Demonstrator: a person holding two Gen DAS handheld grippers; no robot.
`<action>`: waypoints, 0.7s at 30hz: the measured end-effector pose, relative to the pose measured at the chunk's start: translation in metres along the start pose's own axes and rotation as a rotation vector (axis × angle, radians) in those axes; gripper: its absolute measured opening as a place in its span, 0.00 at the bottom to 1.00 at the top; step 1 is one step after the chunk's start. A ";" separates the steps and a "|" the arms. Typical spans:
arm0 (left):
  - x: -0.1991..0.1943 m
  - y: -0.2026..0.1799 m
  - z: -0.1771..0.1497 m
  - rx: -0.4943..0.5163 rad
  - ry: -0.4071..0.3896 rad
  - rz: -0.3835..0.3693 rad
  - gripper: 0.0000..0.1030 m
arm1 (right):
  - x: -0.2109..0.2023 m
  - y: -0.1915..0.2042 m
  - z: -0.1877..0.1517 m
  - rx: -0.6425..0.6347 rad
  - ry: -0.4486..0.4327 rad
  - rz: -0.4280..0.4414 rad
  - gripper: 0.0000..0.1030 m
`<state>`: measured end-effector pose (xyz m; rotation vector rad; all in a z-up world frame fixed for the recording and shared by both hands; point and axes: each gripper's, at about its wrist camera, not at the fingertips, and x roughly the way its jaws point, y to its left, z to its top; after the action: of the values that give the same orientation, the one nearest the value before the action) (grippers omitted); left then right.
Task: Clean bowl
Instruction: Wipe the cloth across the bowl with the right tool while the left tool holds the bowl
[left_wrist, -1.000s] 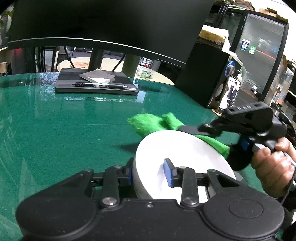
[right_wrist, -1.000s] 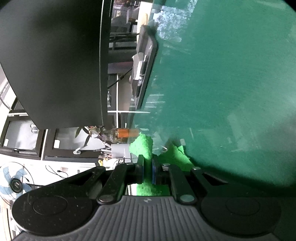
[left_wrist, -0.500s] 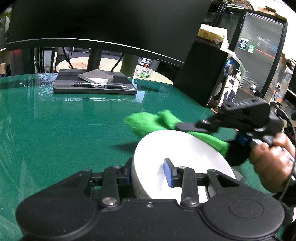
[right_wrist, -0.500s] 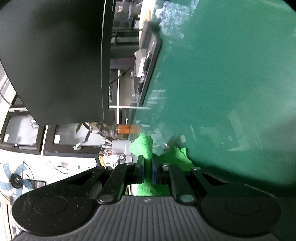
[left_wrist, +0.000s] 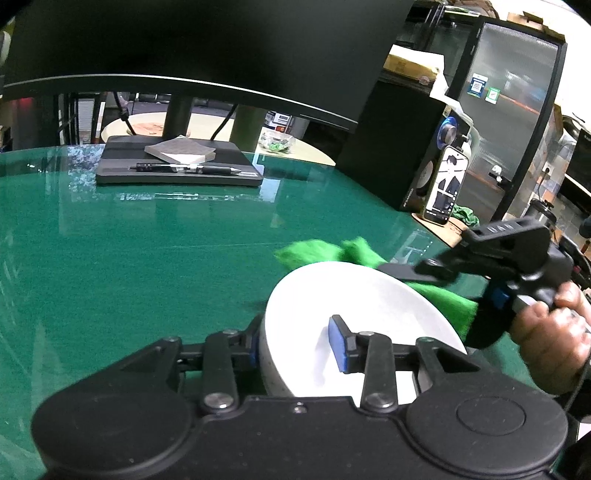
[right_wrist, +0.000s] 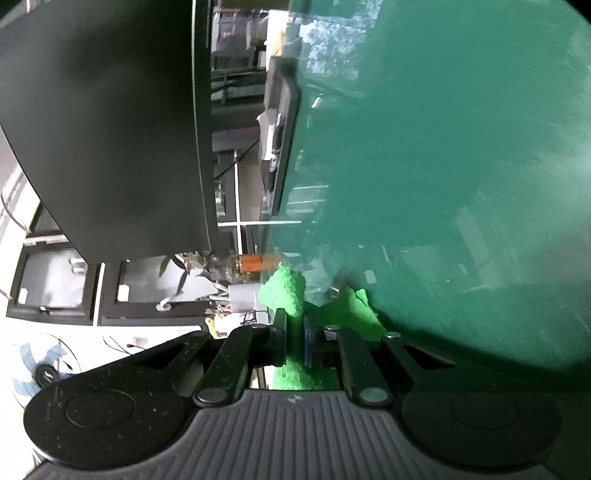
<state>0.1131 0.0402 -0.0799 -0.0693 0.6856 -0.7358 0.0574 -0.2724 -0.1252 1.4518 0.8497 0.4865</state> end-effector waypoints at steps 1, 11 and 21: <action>0.000 0.000 0.000 0.002 0.000 0.000 0.34 | -0.003 -0.002 -0.001 0.008 -0.003 0.003 0.10; 0.000 0.000 0.000 0.002 0.001 -0.002 0.34 | 0.048 0.012 0.017 -0.047 0.065 -0.024 0.10; 0.001 0.000 0.000 -0.002 0.005 -0.031 0.37 | 0.012 -0.004 0.005 0.017 0.027 -0.006 0.10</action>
<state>0.1134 0.0397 -0.0807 -0.0805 0.6914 -0.7651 0.0679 -0.2671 -0.1318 1.4612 0.8817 0.4965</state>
